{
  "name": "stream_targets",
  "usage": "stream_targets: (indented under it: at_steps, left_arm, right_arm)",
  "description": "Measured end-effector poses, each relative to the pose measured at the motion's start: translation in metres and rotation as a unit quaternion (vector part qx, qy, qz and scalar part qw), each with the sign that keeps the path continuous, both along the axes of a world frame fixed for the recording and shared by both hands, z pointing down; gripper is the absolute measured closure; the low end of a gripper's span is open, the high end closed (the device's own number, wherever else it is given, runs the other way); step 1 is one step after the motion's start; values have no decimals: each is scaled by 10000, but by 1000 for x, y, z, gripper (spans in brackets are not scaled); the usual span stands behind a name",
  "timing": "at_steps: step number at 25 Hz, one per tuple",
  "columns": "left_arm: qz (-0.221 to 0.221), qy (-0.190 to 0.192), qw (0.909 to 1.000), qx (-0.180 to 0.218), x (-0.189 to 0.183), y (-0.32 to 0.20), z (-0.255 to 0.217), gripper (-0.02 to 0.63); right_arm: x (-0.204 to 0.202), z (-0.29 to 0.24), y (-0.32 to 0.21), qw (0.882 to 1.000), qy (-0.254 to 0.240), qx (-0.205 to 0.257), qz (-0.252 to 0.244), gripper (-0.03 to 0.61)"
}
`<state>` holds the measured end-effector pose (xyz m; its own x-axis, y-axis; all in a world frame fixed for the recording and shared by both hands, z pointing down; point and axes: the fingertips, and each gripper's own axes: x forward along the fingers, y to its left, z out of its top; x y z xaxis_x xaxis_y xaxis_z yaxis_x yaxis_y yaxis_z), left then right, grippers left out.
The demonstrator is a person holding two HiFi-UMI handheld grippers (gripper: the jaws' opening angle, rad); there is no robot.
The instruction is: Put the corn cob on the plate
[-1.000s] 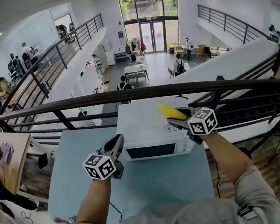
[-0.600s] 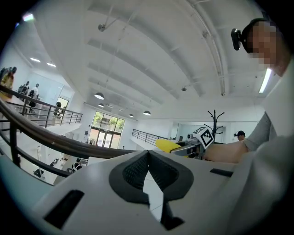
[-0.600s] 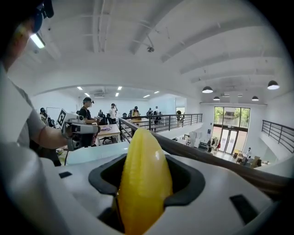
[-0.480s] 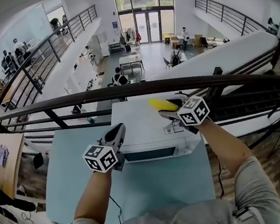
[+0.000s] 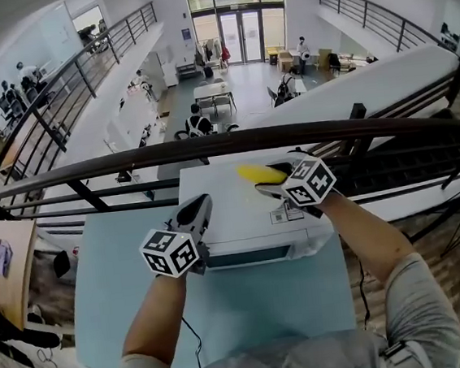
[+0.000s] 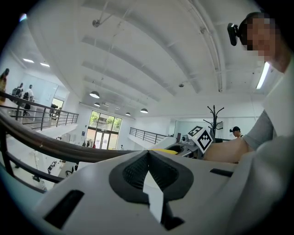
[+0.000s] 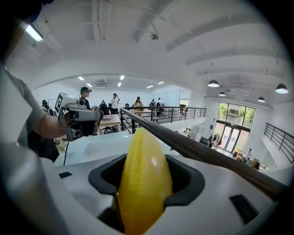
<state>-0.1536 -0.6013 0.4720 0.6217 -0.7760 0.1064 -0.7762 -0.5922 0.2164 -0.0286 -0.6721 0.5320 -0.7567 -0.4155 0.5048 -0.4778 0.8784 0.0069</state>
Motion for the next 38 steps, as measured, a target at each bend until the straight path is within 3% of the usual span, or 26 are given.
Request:
stream_targets:
  at_steps: [14,38]
  left_arm:
    - [37,-55,9999,-81,7,-12,12,607]
    - [143,-108,9997,-144,15,-14,27,607]
  right_arm:
    - [-4,27,-7,9989,445,-80,-108,327]
    - [-10,48,-10,9976,658,-157,-163,326]
